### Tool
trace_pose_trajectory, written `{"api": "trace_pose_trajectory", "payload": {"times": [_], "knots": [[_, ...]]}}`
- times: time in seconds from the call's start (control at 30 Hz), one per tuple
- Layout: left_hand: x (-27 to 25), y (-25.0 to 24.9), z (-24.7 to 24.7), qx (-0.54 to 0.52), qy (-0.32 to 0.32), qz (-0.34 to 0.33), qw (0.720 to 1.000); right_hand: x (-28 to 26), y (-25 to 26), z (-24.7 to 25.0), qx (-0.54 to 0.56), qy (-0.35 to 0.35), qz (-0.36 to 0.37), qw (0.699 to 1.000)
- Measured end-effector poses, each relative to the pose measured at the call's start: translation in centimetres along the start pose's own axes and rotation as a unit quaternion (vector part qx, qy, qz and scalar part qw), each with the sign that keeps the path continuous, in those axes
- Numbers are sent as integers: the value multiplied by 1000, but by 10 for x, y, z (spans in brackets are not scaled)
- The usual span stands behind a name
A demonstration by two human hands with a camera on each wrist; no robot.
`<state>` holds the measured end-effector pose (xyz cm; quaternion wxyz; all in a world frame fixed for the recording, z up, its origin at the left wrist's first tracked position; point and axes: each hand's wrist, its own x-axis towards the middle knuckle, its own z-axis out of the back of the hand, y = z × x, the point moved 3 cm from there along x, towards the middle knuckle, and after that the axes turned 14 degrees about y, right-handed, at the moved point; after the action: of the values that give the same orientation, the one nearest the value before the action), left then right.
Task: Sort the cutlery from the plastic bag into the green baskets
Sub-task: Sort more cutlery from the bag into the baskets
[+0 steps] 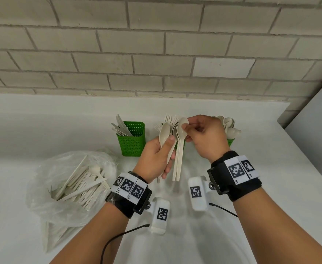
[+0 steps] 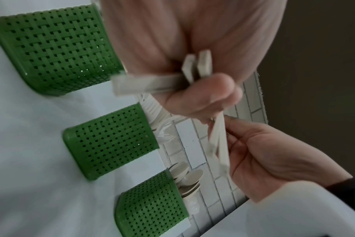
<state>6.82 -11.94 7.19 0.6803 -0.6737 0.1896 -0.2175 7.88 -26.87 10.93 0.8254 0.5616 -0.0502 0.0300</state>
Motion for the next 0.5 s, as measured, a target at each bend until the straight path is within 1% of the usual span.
{"api": "trace_pose_trajectory", "payload": {"times": [0.1,0.3,0.4,0.5], "knots": [[1,5,3,5,-23,10,1000,-1,-2,2,5,-18,-3,1000],[4,8,9,3,-63,35,997,-2,3,7,39,-19,16,999],[4,6,10,39,-56,30,997,-1,4,7,45,-6,21,999],[2,1,2,79,-33,5,996,1,1,0,-1,13,2,1000]]}}
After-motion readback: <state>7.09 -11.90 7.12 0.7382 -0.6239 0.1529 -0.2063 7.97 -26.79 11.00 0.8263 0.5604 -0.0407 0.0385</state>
